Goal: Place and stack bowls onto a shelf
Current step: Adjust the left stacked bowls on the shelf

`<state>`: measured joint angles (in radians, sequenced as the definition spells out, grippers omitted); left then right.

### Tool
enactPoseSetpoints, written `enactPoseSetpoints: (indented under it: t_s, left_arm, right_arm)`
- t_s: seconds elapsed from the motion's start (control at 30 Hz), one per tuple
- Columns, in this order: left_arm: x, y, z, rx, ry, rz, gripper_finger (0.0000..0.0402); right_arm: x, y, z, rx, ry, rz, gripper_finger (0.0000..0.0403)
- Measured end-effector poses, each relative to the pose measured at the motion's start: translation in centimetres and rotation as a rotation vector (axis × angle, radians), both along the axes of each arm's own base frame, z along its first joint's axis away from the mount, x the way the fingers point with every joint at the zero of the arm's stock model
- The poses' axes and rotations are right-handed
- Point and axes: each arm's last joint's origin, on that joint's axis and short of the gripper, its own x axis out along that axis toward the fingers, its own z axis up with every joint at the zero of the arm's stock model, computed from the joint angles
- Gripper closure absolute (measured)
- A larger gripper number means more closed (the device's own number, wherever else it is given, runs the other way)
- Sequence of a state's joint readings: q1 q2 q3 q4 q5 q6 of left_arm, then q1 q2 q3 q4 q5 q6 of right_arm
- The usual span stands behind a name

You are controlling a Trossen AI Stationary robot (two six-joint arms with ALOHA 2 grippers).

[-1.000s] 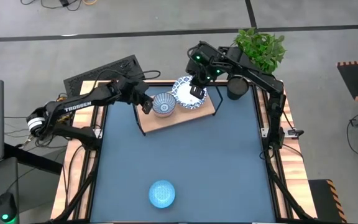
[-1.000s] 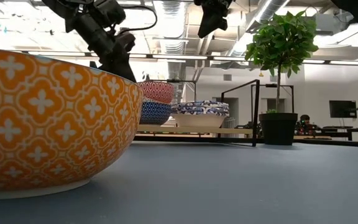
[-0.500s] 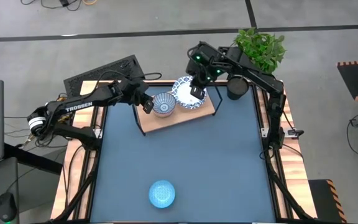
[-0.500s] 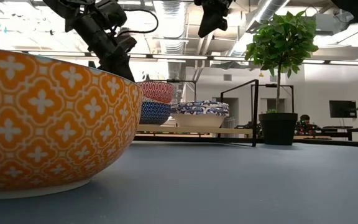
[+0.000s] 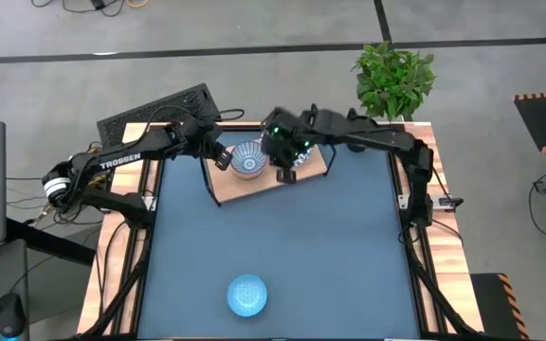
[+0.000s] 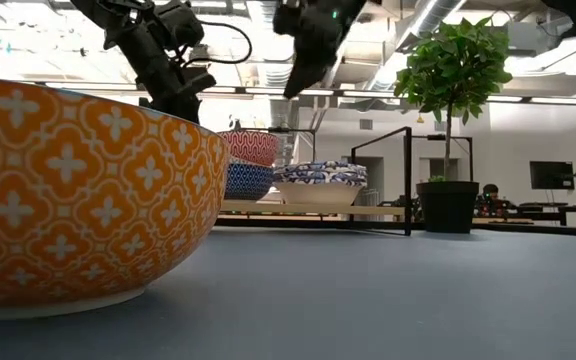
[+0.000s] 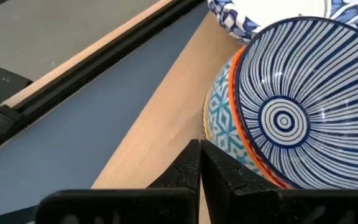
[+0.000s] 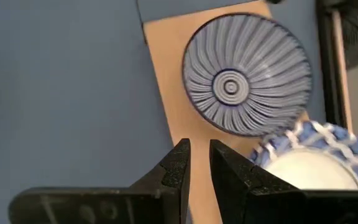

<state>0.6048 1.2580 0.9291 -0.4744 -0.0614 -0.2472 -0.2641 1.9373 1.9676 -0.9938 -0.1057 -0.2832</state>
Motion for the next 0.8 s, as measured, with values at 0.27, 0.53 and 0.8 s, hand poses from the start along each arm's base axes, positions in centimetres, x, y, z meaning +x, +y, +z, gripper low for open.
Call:
enactPoseSetpoints:
  t_s: [0.27, 0.53, 0.8]
  left_arm:
    - [-0.1, -0.4, 1.1, 0.035, -0.057, -0.028, 0.0401]
    - [-0.8, -1.0, 3.5, 0.112, -0.193, -0.044, 0.0387]
    - [-3.1, -2.9, 7.1, 0.189, -0.379, -0.055, 0.0318]
  right_arm:
    - [1.8, 2.4, -0.7, -0.276, -0.071, 0.204, 0.0316]
    - [2.2, 2.8, -1.3, -0.347, -0.045, 0.296, 0.0259]
    - [3.9, 1.8, -4.9, -0.358, 0.034, 0.339, 0.02]
